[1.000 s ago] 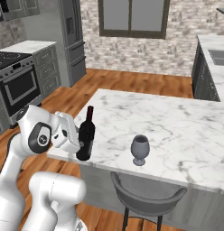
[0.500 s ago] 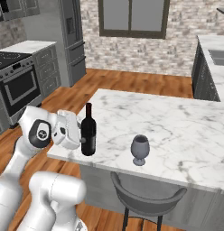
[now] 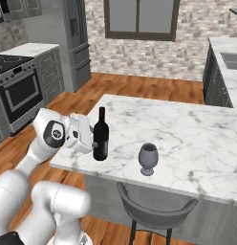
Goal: There is a wine glass and glass cup on the dining counter. Place the wine bottle next to the wine glass and the juice bottle next to the glass cup.
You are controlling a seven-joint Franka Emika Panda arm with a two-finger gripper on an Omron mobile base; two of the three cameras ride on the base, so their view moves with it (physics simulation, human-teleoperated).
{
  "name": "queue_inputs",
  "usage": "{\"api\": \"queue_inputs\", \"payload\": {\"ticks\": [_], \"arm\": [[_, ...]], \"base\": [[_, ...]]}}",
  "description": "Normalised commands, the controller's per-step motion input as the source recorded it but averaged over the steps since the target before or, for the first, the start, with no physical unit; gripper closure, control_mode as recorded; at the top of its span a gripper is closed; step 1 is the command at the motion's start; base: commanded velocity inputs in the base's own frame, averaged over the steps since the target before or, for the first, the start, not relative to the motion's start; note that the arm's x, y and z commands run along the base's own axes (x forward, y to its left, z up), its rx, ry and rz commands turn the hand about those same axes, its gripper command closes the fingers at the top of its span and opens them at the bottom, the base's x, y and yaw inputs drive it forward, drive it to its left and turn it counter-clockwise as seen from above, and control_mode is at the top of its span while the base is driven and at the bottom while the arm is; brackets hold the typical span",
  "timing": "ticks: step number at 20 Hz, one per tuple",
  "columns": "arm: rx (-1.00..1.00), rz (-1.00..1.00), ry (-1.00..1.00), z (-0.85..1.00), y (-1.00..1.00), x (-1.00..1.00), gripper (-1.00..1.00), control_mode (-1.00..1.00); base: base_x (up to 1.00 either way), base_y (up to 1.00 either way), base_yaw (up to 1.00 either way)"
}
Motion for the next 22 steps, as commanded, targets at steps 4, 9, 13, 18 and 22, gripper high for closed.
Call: {"api": "queue_inputs", "payload": {"ticks": [4, 9, 13, 18, 22], "arm": [[0.00, 0.00, -0.07, -0.13, -0.33, 0.07, 1.00, -1.00], [0.00, 0.00, -0.13, -0.20, -0.30, 0.02, 1.00, -1.00], [0.00, 0.00, -0.05, -0.24, -0.33, 0.11, 1.00, -1.00], [0.00, 0.00, 0.00, -0.25, -0.33, 0.24, 1.00, -1.00], [0.00, 0.00, 0.00, -0.28, -0.17, 0.29, 1.00, -1.00]], "base": [[0.00, 0.00, 0.00], [0.00, 0.00, 0.00], [0.00, 0.00, 0.00], [0.00, 0.00, 0.00], [0.00, 0.00, 0.00]]}}
